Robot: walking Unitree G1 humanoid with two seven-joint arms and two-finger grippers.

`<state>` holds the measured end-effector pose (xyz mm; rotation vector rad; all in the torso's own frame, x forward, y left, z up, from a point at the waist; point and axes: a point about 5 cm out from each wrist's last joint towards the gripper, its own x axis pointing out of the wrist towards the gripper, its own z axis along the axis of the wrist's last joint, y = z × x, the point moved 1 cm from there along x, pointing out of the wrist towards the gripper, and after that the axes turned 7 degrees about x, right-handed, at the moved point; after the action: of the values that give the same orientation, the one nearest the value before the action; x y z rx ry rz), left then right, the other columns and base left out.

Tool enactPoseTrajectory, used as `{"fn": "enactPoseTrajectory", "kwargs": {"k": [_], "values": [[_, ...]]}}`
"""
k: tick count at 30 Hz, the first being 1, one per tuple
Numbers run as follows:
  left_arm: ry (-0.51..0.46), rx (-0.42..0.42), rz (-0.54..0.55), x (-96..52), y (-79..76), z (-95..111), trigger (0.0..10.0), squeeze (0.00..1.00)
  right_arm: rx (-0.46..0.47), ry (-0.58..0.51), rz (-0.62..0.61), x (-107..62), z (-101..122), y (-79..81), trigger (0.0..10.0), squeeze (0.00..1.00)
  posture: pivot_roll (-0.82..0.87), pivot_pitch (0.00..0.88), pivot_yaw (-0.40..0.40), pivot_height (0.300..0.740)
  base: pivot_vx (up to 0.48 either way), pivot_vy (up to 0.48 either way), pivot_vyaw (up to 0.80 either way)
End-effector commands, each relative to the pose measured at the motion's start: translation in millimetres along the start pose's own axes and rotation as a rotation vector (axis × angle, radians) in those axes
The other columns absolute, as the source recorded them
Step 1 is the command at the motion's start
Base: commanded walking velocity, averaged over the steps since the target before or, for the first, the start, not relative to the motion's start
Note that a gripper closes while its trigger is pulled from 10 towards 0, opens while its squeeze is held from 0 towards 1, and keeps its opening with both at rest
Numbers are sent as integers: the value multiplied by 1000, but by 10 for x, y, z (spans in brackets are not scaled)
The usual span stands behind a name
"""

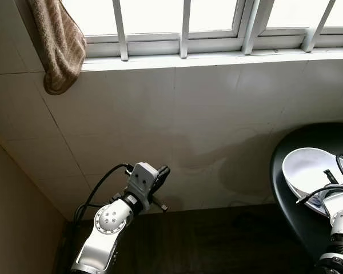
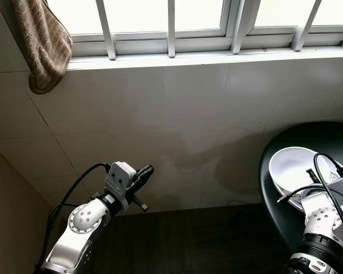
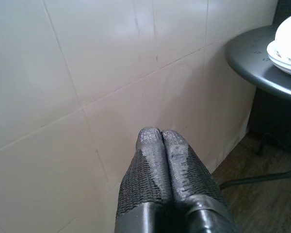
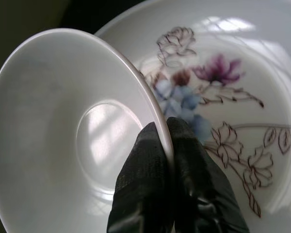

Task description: Kitchen organization

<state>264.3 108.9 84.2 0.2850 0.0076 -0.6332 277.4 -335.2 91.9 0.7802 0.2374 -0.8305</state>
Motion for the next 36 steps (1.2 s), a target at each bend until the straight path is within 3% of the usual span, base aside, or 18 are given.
{"fn": "enactPoseTrajectory", "kwargs": {"k": [1, 5, 7, 9, 11, 14, 16, 17, 22, 23, 24, 25, 36], "values": [[3, -1, -7, 9, -4, -1, 10000, 0, -39, -80, 55, -53, 103, 121, 0, 0, 87, 0, -68, 740, 0, 0, 0], [3, 0, -6, 12, -1, -5, 10000, 0, -218, -282, 238, -255, 260, 465, 0, 0, 88, 0, -66, 740, 0, 0, 0], [3, 0, -6, 12, -1, -5, 10000, 0, -302, -349, 283, -333, 289, 561, 0, 0, 88, 0, -66, 740, 0, 0, 0], [3, 0, -6, 12, -1, -4, 10000, 0, -465, -470, 420, -529, 277, 795, 0, 0, 88, 0, -66, 740, 0, 0, 400], [3, 0, -6, 12, 0, -4, 10000, 0, -493, -485, 449, -570, 256, 840, 0, 0, 88, 0, -66, 740, 0, 0, 800], [3, -1, -6, 15, 0, -11, 10000, 0, -631, -483, 659, -791, -60, 1054, 0, 0, 88, 0, -63, 740, 0, 0, 800], [3, 0, -6, 15, 2, -10, 10000, 0, -674, -467, 711, -840, -168, 1085, 0, 0, 88, 0, -63, 740, 0, 0, 800], [3, 1, -5, 13, 3, -12, 10000, 0, -722, -422, 790, -903, -331, 1112, 0, 0, 92, 0, -63, 740, 0, 0, 800], [4, 1, -4, 12, 4, -14, 10000, 0, -795, -406, 868, -978, -472, 1125, 0, 0, 94, 0, -64, 740, 0, 0, 800], [3, 1, -2, 9, 9, -16, 10000, 0, -915, -388, 990, -1106, -684, 1117, 0, 0, 92, 0, -63, 740, 0, 0, 800], [3, 1, -2, 9, 9, -16, 10000, 0, -915, -388, 990, -1106, -684, 1117, 0, 0, 92, 0, -63, 740, 0, 0, 800], [3, 1, -2, 8, 12, -16, 10000, 0, -990, -363, 1079, -1202, -847, 1089, 0, 0, 91, 0, -63, 740, 0, 0, 800], [-1, 6, 4, 7, 15, -11, 10000, 0, -1037, -285, 1179, -1318, -1094, 1041, 0, 0, 99, 0, -65, 740, 0, 0, 800]]}}
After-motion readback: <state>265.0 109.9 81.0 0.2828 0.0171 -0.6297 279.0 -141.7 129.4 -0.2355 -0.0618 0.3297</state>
